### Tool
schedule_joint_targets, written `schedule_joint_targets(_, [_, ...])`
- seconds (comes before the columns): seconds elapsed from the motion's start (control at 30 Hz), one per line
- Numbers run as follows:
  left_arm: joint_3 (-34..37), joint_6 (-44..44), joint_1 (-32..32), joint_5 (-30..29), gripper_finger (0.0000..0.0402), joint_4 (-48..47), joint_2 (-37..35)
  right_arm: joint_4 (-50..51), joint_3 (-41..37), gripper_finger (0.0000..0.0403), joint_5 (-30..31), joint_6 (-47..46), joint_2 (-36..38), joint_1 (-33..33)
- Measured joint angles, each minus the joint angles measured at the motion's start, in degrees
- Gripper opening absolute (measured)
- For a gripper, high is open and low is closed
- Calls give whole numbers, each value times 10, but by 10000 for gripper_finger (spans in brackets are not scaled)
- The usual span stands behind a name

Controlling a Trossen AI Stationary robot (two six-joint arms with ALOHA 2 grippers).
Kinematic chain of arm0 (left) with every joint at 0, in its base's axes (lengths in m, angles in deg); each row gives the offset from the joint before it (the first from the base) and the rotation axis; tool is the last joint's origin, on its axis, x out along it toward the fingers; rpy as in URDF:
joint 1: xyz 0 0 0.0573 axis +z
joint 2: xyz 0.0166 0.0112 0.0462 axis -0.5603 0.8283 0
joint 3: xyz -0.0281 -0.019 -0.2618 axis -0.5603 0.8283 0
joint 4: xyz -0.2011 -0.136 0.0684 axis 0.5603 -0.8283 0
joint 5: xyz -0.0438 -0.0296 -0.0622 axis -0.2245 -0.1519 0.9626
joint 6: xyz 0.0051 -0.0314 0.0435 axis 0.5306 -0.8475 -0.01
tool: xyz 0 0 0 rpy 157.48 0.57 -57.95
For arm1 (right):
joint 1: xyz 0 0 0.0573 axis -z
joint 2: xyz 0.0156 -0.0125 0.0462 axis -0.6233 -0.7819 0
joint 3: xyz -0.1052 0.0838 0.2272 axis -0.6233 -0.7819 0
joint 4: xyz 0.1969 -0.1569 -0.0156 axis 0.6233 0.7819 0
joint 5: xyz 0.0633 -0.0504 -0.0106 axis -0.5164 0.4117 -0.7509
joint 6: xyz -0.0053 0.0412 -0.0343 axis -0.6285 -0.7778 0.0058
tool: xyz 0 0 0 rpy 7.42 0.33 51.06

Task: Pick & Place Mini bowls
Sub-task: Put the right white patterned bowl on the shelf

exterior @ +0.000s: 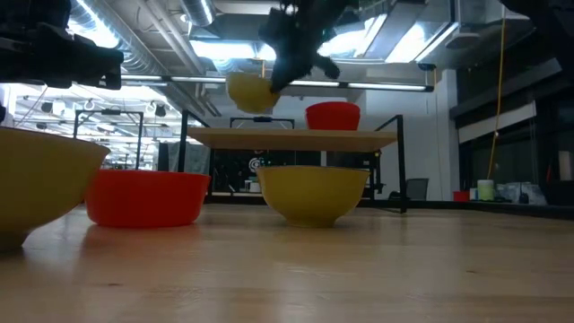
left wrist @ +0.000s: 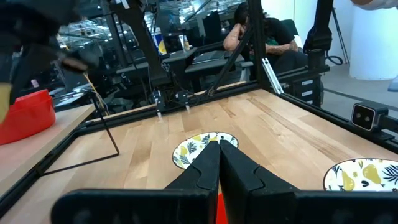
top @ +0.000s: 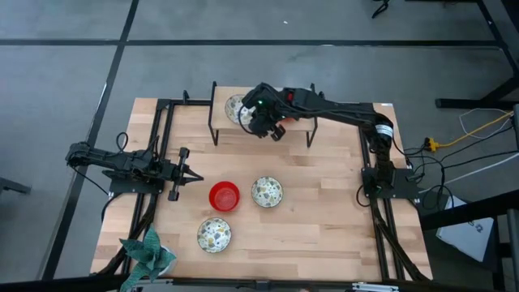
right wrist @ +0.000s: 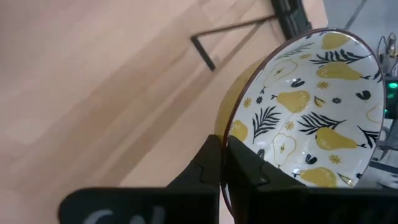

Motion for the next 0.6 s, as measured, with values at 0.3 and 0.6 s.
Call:
schedule_joint_targets(0.3, [0,0,0,0,4,0,0,117,124,9,-58,-113,1,-45])
schedule_joint_targets(0.6, [0,0,0,0,4,0,0,263,200,9,-104,-183,18,-121])
